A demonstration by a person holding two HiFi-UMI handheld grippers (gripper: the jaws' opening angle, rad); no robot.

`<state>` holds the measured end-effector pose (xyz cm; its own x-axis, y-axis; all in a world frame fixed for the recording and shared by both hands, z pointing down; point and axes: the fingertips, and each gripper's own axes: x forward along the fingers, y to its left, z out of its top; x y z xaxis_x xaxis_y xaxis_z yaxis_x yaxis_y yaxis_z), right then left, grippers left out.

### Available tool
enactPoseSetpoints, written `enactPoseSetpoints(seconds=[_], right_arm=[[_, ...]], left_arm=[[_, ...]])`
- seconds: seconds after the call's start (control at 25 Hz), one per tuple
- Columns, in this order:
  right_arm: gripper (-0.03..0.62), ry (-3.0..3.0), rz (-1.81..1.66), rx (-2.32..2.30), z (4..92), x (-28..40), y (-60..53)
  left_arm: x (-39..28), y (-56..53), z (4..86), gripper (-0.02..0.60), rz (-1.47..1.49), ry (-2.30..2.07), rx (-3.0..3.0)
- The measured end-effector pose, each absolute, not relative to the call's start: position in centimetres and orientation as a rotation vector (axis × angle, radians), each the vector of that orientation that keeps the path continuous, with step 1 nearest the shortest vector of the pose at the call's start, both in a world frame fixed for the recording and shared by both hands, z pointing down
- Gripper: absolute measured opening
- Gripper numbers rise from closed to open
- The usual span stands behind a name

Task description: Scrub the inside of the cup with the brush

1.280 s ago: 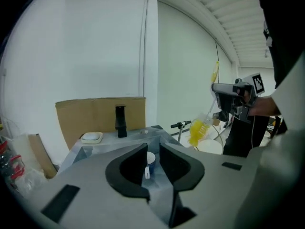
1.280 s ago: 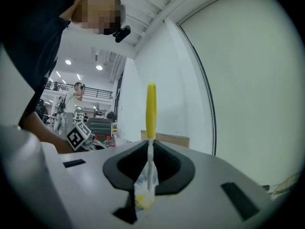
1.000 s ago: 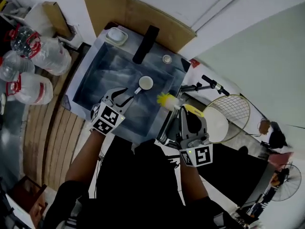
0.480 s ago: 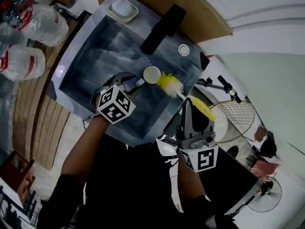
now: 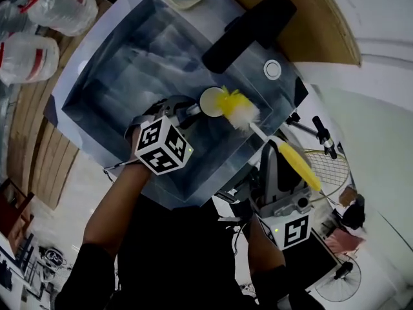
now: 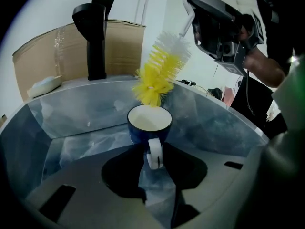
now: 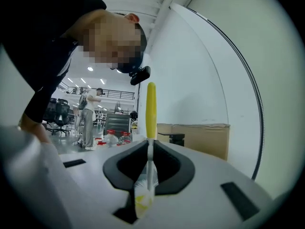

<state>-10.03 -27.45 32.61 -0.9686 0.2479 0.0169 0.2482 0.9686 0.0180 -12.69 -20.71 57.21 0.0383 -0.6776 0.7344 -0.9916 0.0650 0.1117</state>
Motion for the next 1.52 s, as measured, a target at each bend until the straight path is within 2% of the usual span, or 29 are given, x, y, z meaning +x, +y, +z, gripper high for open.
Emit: enactPoseSetpoints(seconds=[0.08, 0.12, 0.28, 0.72, 0.92, 1.32, 1.52], right_arm=[[0.044, -3.084, -0.010, -0.435, 33.0, -10.3, -27.2], [0.044, -3.071, 0.000, -0.464, 33.1, -10.4, -26.9], [0.044, -3.042, 0.009, -0.577, 34.1, -10.7, -25.9], [0.057, -2.656, 0.294, -0.671, 43.5, -13.5, -24.6], [0.055, -2.667, 0.337, -0.667, 43.4, -14.0, -25.3], [0.054, -2.883, 0.513, -0.698, 36.6, -14.5, -26.2], [0.061, -2.724, 0.569, -0.675, 41.8, -15.5, -24.3]], left_arm=[[-12.5, -20.8, 57.2, 0.126, 0.625, -1.721, 1.667], [-12.5, -20.8, 57.2, 0.096, 0.623, -1.732, 1.658], [-12.8, -20.8, 57.2, 0.084, 0.595, -1.751, 1.633], [-13.1, -20.7, 57.5, 0.083, 0.554, -1.753, 1.581], [-12.9, -20.7, 57.6, 0.083, 0.561, -1.760, 1.582], [-12.9, -20.8, 57.5, 0.081, 0.584, -1.752, 1.602], [-12.9, -20.7, 57.5, 0.081, 0.594, -1.753, 1.600]])
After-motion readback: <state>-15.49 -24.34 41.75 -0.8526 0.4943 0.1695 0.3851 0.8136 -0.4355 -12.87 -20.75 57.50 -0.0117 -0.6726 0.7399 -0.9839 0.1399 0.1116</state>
